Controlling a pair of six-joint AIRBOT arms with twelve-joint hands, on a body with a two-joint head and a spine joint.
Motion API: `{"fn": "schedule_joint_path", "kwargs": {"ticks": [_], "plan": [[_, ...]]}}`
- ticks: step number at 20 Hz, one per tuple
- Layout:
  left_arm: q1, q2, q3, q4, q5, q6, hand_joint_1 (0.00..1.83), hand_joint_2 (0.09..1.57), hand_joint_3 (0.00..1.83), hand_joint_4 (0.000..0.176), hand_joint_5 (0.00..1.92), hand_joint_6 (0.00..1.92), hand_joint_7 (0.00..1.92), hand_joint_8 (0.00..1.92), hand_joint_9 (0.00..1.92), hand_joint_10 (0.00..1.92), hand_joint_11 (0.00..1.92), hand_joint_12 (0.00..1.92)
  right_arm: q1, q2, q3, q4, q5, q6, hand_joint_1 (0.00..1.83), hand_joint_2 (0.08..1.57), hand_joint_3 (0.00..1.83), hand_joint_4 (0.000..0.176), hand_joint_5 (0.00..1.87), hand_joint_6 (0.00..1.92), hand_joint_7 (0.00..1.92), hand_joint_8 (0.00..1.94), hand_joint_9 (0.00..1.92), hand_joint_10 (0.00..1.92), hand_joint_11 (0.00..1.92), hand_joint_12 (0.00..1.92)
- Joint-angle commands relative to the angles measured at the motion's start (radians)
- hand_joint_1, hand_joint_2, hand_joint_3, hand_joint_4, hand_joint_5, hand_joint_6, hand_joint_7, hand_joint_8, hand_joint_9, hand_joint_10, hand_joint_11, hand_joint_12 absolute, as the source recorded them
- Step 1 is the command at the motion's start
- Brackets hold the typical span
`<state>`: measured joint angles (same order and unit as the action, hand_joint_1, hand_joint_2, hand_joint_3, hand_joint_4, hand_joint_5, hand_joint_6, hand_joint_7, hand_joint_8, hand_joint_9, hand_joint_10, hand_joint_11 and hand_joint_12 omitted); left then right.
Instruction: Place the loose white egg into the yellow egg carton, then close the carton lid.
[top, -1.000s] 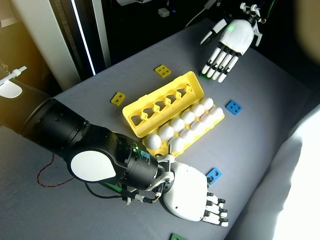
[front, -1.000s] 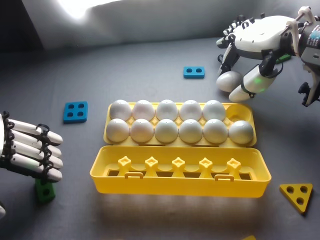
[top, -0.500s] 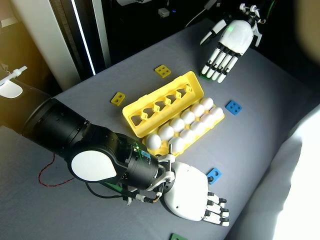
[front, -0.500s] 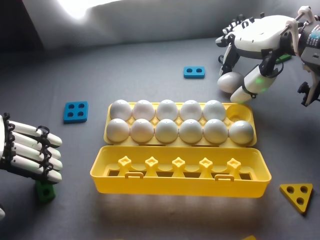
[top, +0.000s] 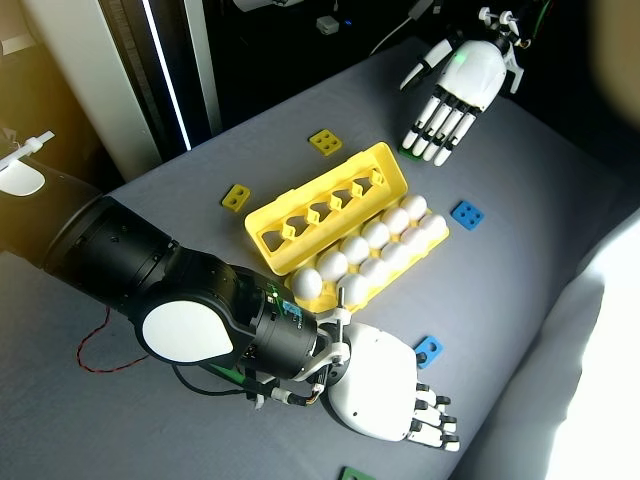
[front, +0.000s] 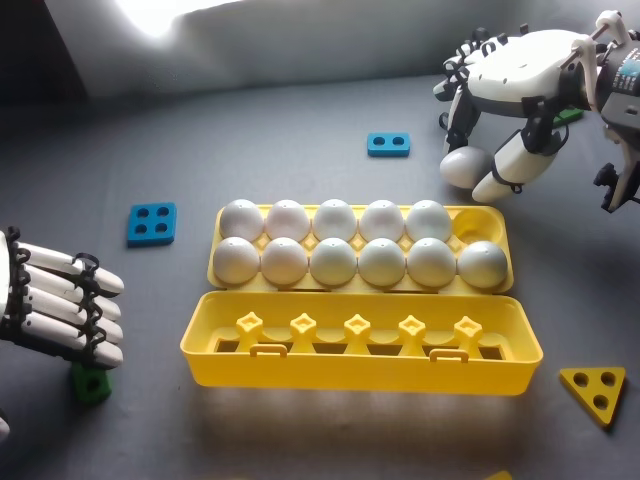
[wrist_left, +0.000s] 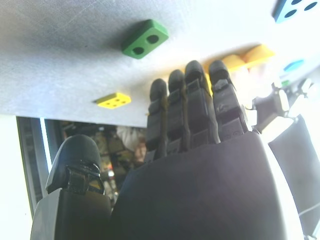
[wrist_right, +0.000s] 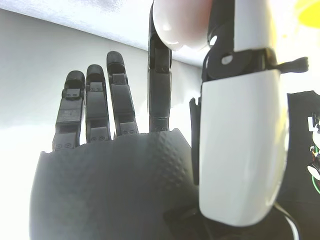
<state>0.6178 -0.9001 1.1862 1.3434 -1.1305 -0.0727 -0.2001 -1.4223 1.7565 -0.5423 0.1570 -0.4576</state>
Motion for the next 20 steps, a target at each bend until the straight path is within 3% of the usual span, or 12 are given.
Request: {"fn": "schedule_joint_path", "kwargs": {"ticks": [1, 4, 8, 16, 20], "plan": [[0.000, 0.012, 0.007, -0.054, -0.048, -0.003, 0.00, 1.28, 0.00, 0.000, 0.26, 0.00, 0.24, 0.01, 0.19, 0.00, 0.02, 0.13, 0.009, 0.019, 0.006, 0.004, 0.045, -0.006, 1.05, 1.04, 0.00, 0.176, 1.11, 0.78, 0.24, 0.00, 0.05, 0.00, 0.00, 0.00], [-0.001, 0.012, 0.005, -0.049, -0.048, -0.003, 0.00, 1.28, 0.00, 0.000, 0.26, 0.00, 0.24, 0.01, 0.19, 0.00, 0.01, 0.14, 0.030, 0.033, 0.005, 0.004, 0.043, 0.000, 1.08, 1.01, 0.00, 0.176, 1.20, 0.63, 0.27, 0.00, 0.08, 0.00, 0.00, 0.00], [-0.004, 0.012, 0.005, -0.048, -0.048, -0.003, 0.00, 1.28, 0.00, 0.000, 0.26, 0.00, 0.24, 0.00, 0.19, 0.00, 0.01, 0.14, 0.088, 0.069, -0.019, 0.004, 0.012, 0.023, 1.07, 1.02, 0.00, 0.176, 1.19, 0.64, 0.26, 0.00, 0.05, 0.00, 0.00, 0.00], [-0.007, 0.014, 0.004, -0.047, -0.045, -0.003, 0.00, 1.28, 0.00, 0.000, 0.26, 0.00, 0.24, 0.00, 0.19, 0.00, 0.01, 0.15, 0.115, 0.256, -0.276, 0.004, 0.060, 0.154, 1.08, 1.01, 0.00, 0.176, 1.22, 0.58, 0.29, 0.01, 0.08, 0.00, 0.00, 0.00], [-0.007, 0.016, 0.004, -0.047, -0.043, -0.003, 0.00, 1.28, 0.00, 0.000, 0.27, 0.01, 0.26, 0.01, 0.21, 0.01, 0.02, 0.16, 0.100, 0.315, -0.343, 0.011, 0.134, 0.257, 1.08, 1.01, 0.00, 0.176, 1.22, 0.58, 0.27, 0.00, 0.06, 0.00, 0.00, 0.00]]}}
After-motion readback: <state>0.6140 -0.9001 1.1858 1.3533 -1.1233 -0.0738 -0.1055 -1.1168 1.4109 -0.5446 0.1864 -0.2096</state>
